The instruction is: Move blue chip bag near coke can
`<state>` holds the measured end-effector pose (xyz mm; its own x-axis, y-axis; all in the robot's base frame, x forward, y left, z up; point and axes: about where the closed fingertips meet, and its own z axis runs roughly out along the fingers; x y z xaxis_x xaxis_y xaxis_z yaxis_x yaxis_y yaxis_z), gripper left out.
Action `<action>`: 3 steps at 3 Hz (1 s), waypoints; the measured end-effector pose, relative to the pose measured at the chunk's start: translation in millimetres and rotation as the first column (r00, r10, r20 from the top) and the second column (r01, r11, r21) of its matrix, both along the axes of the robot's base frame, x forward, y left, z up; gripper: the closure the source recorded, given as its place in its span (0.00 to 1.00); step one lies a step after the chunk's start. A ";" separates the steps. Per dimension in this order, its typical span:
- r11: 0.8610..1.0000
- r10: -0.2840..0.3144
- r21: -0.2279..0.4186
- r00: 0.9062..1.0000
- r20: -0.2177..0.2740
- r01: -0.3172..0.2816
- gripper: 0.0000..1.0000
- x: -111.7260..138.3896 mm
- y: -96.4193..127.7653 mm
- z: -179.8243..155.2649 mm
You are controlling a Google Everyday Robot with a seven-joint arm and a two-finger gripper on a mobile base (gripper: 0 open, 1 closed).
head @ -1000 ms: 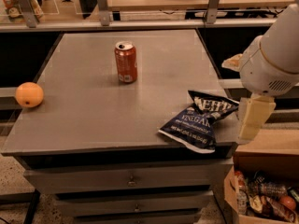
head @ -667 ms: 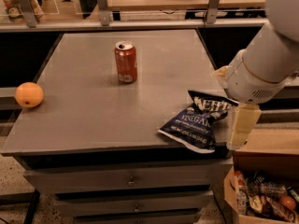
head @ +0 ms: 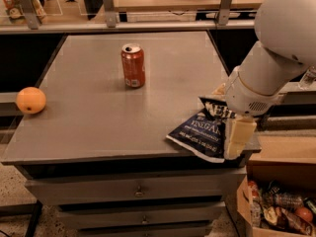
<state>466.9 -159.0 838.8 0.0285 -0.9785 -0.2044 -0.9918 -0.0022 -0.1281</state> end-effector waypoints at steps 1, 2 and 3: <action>0.996 -0.045 0.072 0.996 -0.079 0.051 0.41 3.7 -2.4 -3.5; 0.988 -0.068 0.126 0.987 -0.145 0.087 0.64 5.3 -2.1 4.4; 0.973 -0.071 0.203 0.981 -0.180 0.108 0.84 7.0 -2.7 20.9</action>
Offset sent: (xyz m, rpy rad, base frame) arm 0.0071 -0.0038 0.0152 0.2038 0.2283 -0.1160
